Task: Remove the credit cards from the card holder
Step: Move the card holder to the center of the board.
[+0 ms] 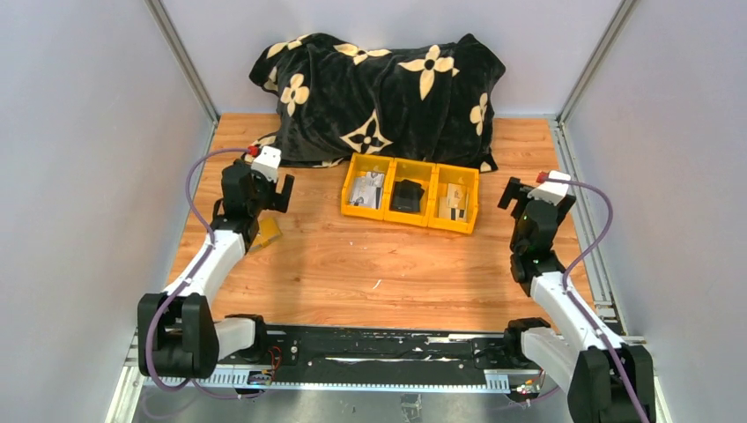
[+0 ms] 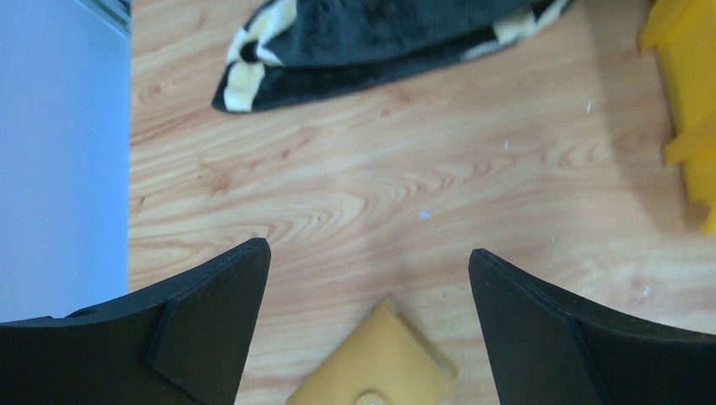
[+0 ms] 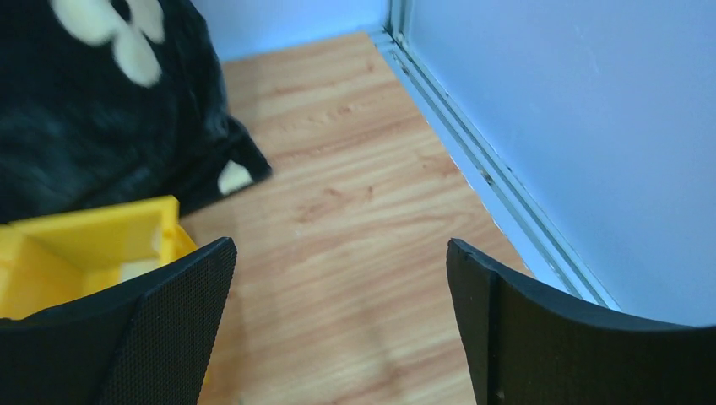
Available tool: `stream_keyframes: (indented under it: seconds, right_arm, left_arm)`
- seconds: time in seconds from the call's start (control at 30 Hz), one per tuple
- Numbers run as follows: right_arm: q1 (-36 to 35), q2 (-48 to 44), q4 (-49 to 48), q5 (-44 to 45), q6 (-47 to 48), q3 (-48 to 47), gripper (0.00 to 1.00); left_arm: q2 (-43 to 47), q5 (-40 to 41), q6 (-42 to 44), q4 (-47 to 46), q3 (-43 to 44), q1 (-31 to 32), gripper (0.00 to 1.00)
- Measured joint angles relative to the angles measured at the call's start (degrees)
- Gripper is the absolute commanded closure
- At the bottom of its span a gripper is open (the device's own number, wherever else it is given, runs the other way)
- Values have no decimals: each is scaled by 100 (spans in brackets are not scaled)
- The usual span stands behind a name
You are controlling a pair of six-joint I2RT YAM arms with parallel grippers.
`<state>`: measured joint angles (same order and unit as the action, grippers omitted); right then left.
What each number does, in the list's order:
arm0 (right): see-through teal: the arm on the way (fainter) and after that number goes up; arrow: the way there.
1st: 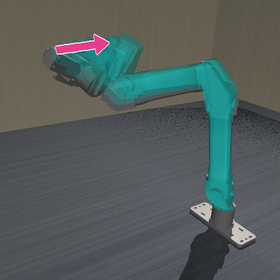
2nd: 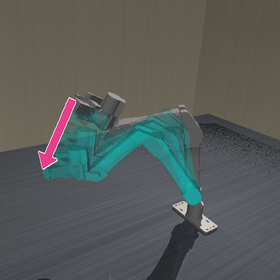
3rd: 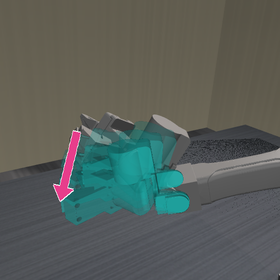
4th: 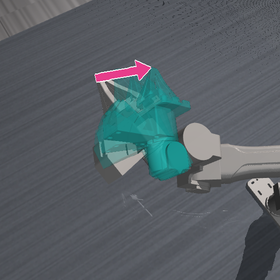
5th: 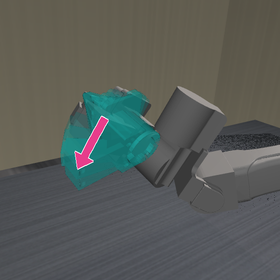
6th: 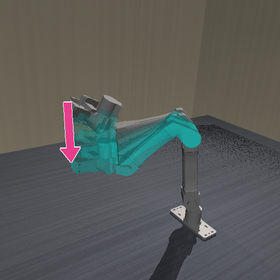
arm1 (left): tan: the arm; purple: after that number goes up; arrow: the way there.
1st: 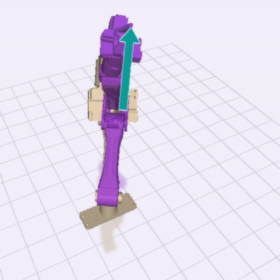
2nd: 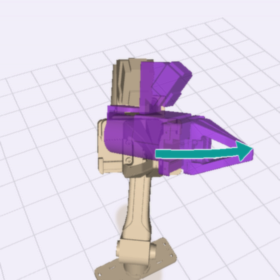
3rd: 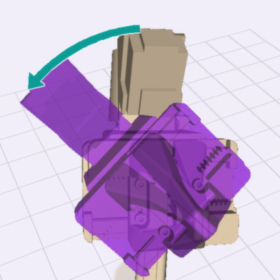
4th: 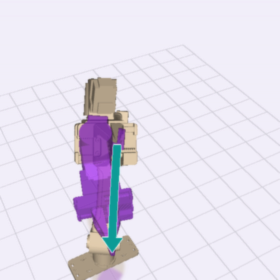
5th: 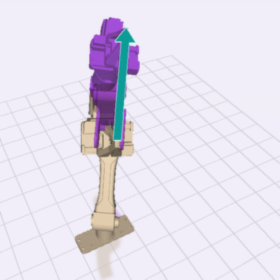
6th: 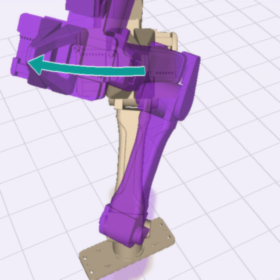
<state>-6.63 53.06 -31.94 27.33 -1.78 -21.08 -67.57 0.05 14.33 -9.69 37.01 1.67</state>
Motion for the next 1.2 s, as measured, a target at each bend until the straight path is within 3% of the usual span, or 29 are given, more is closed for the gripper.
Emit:
stream_keyframes:
  seconds: [0.2,0.33,0.47,0.63,0.77,0.97,1.2]
  right_arm:
    - [68,-162,1318,-267,-1419,-745,0]
    - [321,-175,1923,-1276,-2214,-929,0]
    - [326,-48,2411,-2247,-2485,-1250,0]
    - [57,-133,2758,-2715,-2472,-1478,0]
    - [-308,-337,3038,-2830,-2361,-1478,0]
    - [-706,-358,3246,-2931,-2236,-1510,0]
    - [-1215,-129,3303,-2986,-2105,-1808,0]
  left_arm:
    - [-417,-920,1235,2288,1130,-623,5]
    - [-931,-1342,2199,3460,1836,-1036,13]
    - [-1725,-1574,2920,4306,2562,-1338,21]
    - [-2601,-1676,3637,5149,3230,-1532,26]
    - [-3005,-1631,4162,5589,3353,-1613,24]
    - [-3331,-1609,4533,5908,3370,-1655,3]
    - [-3578,-1635,4551,6000,3497,-1735,3]
